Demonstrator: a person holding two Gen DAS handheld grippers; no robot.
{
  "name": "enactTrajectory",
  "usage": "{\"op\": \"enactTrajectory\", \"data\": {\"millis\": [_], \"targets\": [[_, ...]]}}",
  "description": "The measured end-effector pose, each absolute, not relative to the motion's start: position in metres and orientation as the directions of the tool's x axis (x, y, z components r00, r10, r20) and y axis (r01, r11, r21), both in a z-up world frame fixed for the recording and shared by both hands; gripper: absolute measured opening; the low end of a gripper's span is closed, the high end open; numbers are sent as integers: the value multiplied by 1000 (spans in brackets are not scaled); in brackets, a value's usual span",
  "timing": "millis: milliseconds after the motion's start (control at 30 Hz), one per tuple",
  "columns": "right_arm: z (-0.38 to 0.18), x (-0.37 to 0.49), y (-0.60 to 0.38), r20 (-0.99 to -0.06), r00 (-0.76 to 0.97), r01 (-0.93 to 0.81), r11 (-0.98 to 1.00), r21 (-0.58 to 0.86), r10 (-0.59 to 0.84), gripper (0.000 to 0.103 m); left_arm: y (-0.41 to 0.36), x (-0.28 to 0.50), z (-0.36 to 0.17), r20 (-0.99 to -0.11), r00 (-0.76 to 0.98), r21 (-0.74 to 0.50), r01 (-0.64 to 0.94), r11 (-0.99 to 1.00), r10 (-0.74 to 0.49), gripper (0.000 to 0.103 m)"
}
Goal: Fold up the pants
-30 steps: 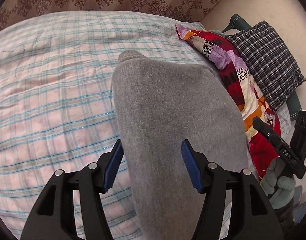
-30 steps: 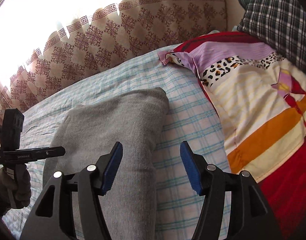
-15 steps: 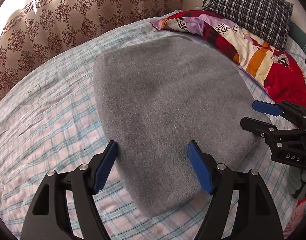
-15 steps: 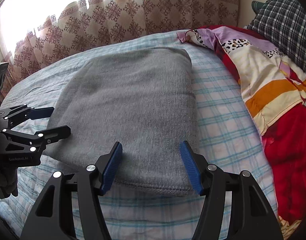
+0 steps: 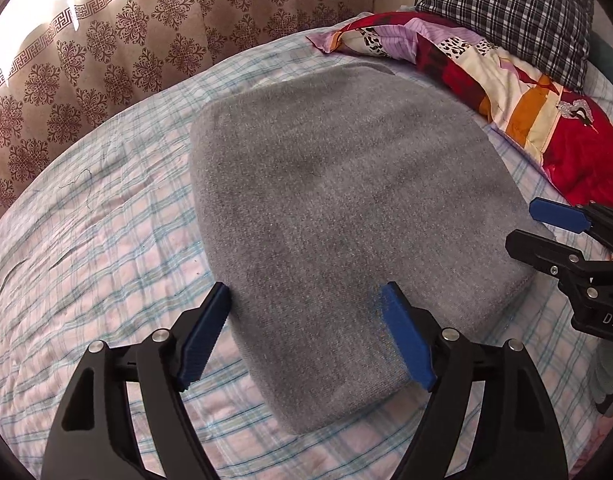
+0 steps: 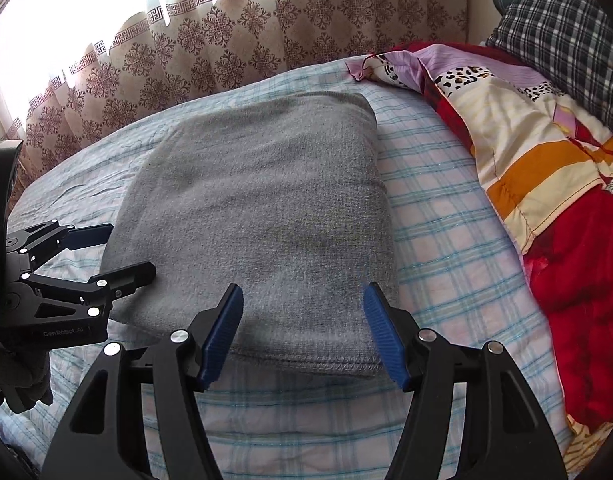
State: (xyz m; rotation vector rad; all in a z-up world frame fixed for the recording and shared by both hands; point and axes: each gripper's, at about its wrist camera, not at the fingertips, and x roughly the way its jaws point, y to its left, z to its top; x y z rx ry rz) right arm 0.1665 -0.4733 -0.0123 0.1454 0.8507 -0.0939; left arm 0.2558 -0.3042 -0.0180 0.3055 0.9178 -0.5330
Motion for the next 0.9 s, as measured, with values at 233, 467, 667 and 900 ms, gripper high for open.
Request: {"op": "enactTrajectory", "data": {"millis": [233, 467, 667, 900], "targets": [[5, 143, -476, -729, 684, 179, 977, 116, -39, 66, -308, 240, -1, -799, 521, 51, 556, 830, -300, 80], [19, 127, -473, -704, 707, 197, 975, 106, -66, 72, -311, 219, 21, -768, 569, 93, 554, 828, -294, 94], [25, 116, -475, -683, 726, 221, 967, 126, -77, 78, -310, 206, 35, -748, 605, 126, 532, 837, -272, 100], [38, 106, -471, -654, 751, 221, 968, 117, -93, 80, -307, 194, 54, -723, 644, 150, 497, 855, -248, 100]]}}
